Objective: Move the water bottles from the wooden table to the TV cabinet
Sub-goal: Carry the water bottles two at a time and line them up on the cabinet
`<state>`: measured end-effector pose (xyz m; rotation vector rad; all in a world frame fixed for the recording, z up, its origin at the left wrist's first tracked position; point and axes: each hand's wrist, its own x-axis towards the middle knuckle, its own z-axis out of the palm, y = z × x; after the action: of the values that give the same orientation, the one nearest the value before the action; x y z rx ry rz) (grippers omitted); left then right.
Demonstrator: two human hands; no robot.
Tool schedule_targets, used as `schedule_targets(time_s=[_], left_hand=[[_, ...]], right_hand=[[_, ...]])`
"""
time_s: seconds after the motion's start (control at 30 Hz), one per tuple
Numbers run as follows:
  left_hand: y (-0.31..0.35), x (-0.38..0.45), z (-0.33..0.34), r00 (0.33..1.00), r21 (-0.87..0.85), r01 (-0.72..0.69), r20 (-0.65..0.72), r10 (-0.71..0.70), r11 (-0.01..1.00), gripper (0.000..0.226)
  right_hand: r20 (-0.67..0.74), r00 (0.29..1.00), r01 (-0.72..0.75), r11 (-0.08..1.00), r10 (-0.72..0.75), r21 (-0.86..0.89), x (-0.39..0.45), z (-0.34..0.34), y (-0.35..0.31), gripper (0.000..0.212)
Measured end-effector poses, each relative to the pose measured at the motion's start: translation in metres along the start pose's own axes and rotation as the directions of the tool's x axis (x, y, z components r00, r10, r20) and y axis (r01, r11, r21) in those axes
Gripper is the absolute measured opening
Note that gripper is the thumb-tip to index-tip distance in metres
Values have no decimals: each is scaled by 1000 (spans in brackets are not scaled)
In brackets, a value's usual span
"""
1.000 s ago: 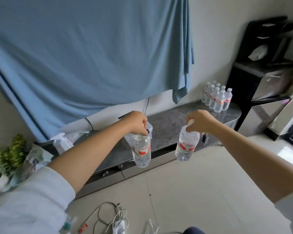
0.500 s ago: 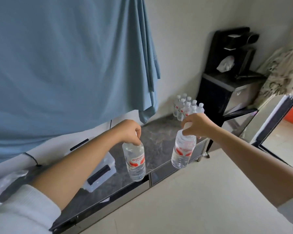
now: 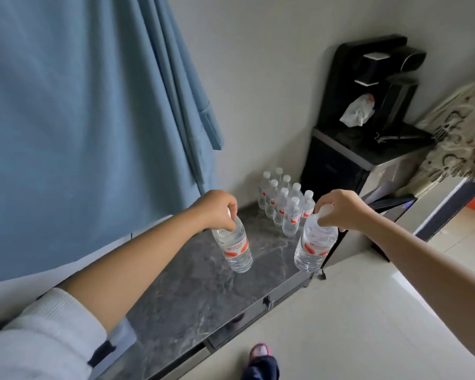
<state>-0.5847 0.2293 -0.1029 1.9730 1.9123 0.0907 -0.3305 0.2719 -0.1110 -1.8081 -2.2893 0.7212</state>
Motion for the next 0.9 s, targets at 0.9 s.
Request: schedule_targets(time_s=[0.9], left_hand=[[74,330,146,864,-86,367,401,-305,926,15]], right_hand=[[598,792,320,917,-122,-237,328,33,196,27]])
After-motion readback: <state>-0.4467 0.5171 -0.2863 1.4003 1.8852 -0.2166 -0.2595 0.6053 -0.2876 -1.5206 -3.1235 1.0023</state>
